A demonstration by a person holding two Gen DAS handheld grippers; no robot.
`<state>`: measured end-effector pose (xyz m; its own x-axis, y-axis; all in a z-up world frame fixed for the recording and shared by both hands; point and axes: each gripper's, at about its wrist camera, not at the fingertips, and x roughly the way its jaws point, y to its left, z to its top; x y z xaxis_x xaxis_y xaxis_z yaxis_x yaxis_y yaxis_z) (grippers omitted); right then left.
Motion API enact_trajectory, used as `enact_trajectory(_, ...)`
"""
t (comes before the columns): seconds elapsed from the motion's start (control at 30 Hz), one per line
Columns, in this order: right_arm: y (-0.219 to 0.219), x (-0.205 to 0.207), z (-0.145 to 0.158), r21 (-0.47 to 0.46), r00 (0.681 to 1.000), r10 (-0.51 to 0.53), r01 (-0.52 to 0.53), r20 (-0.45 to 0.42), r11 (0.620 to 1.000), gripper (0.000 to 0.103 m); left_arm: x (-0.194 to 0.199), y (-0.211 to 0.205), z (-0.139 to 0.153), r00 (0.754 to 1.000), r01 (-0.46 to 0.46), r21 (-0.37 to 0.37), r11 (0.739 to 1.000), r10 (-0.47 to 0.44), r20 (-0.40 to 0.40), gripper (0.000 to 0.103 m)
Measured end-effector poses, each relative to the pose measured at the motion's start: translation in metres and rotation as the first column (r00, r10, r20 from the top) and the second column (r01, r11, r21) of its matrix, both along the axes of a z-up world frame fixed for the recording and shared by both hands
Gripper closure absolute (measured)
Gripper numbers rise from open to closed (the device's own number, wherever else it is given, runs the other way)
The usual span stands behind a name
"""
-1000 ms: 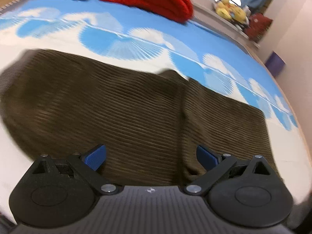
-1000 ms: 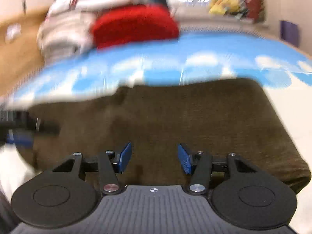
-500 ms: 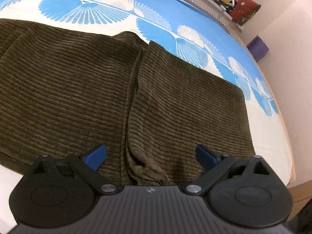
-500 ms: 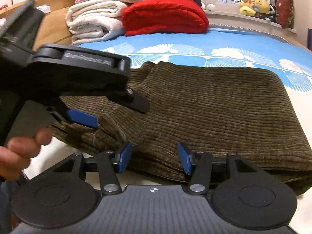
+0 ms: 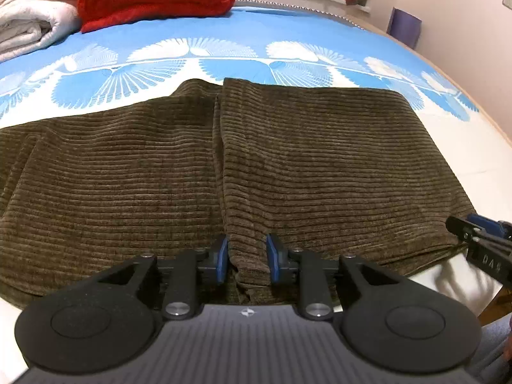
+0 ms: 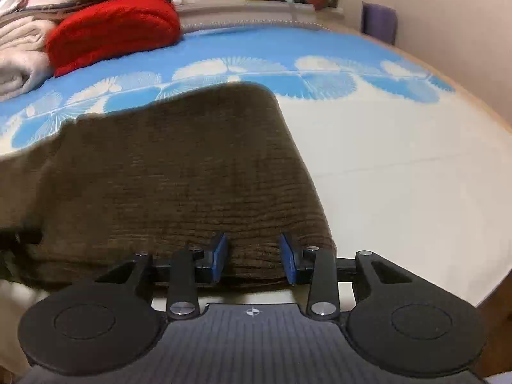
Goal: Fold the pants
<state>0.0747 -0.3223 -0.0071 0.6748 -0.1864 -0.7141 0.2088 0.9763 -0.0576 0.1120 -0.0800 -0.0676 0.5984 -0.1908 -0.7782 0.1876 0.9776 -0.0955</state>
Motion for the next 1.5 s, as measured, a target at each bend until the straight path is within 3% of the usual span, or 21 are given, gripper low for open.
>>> enact_trajectory(0.03, 0.009, 0.0, 0.002, -0.056, 1.0, 0.026, -0.026, -0.001, 0.998, 0.064, 0.001, 0.003, -0.001, 1.0, -0.013, -0.013, 1.0, 0.012, -0.006, 0.071)
enact_trajectory(0.1, 0.009, -0.006, 0.006, -0.038, 0.999, 0.024, -0.023, 0.033, 0.999, 0.062, 0.0, 0.011, 0.001, 0.999, -0.041, -0.033, 0.999, 0.04, -0.015, 0.06)
enact_trajectory(0.17, -0.009, -0.005, 0.011, 0.087, 0.997, -0.046, 0.041, 0.055, 0.995, 0.06, 0.0, 0.015, 0.002, 0.998, -0.054, -0.043, 0.998, 0.053, -0.017, 0.055)
enact_trajectory(0.27, -0.034, -0.012, 0.014, 0.259, 0.979, -0.181, 0.152, 0.092, 0.954, 0.06, -0.005, 0.016, 0.001, 0.997, -0.077, 0.009, 0.997, 0.077, 0.017, 0.025)
enact_trajectory(0.3, -0.038, -0.016, 0.015, 0.274, 0.966, -0.232, 0.194, 0.113, 0.942, 0.059, -0.006, 0.016, -0.002, 0.996, -0.084, 0.031, 0.996, 0.083, 0.032, 0.019)
enact_trajectory(0.37, -0.044, -0.016, 0.013, 0.242, 0.935, -0.322, 0.281, 0.149, 0.929, 0.047, -0.007, 0.013, -0.004, 0.995, -0.082, 0.057, 0.995, 0.079, 0.056, 0.017)
enact_trajectory(0.43, -0.053, -0.02, 0.012, 0.289, 0.907, -0.388, 0.333, 0.161, 0.898, 0.04, -0.009, 0.009, -0.005, 0.994, -0.084, 0.083, 0.993, 0.078, 0.079, 0.016)
enact_trajectory(0.5, -0.063, -0.014, 0.001, 0.371, 0.913, -0.401, 0.345, 0.082, 0.862, 0.032, -0.013, 0.008, -0.004, 0.992, -0.086, 0.094, 0.992, 0.077, 0.097, 0.016)
enact_trajectory(0.57, -0.07, -0.006, -0.019, 0.487, 0.919, -0.393, 0.361, -0.039, 0.796, 0.027, -0.014, 0.009, 0.0, 0.992, -0.094, 0.079, 0.992, 0.087, 0.089, 0.016)
enact_trajectory(0.6, -0.071, -0.006, -0.024, 0.519, 0.913, -0.405, 0.367, -0.043, 0.772, 0.025, -0.013, 0.013, 0.002, 0.992, -0.1, 0.06, 0.993, 0.095, 0.077, 0.016)
enact_trajectory(0.67, -0.068, -0.005, -0.022, 0.539, 0.913, -0.407, 0.357, -0.028, 0.763, 0.016, -0.012, 0.019, 0.011, 0.992, -0.113, 0.017, 0.994, 0.111, 0.062, 0.016)
enact_trajectory(0.87, -0.067, -0.007, -0.023, 0.591, 0.898, -0.439, 0.365, -0.021, 0.719, 0.01, -0.015, 0.054, 0.041, 0.974, -0.197, -0.046, 0.979, 0.201, 0.107, 0.011)
enact_trajectory(0.97, -0.068, -0.005, -0.023, 0.596, 0.897, -0.441, 0.362, -0.015, 0.717, 0.009, -0.013, 0.087, 0.049, 0.954, -0.276, -0.09, 0.957, 0.285, 0.098, 0.008)
enact_trajectory(1.07, -0.07, -0.007, -0.022, 0.598, 0.899, -0.438, 0.359, -0.015, 0.717, 0.01, -0.014, 0.127, 0.054, 0.924, -0.364, -0.168, 0.916, 0.378, 0.06, 0.0)
enact_trajectory(1.13, -0.064, -0.009, -0.021, 0.575, 0.905, -0.425, 0.359, -0.022, 0.735, 0.012, -0.016, 0.153, 0.055, 0.896, -0.425, -0.198, 0.883, 0.442, 0.046, 0.0)
enact_trajectory(1.2, -0.057, -0.007, -0.02, 0.549, 0.905, -0.425, 0.369, -0.027, 0.75, 0.012, -0.016, 0.175, 0.056, 0.87, -0.475, -0.206, 0.856, 0.491, 0.037, 0.0)
enact_trajectory(1.43, -0.049, 0.003, -0.021, 0.523, 0.877, -0.479, 0.426, -0.037, 0.739, 0.009, -0.019, 0.245, 0.049, 0.757, -0.636, -0.192, 0.747, 0.653, 0.033, 0.0)
enact_trajectory(1.5, -0.045, 0.006, -0.022, 0.496, 0.879, -0.476, 0.426, -0.028, 0.757, 0.009, -0.015, 0.256, 0.047, 0.744, -0.655, -0.199, 0.729, 0.668, 0.0, 0.0)
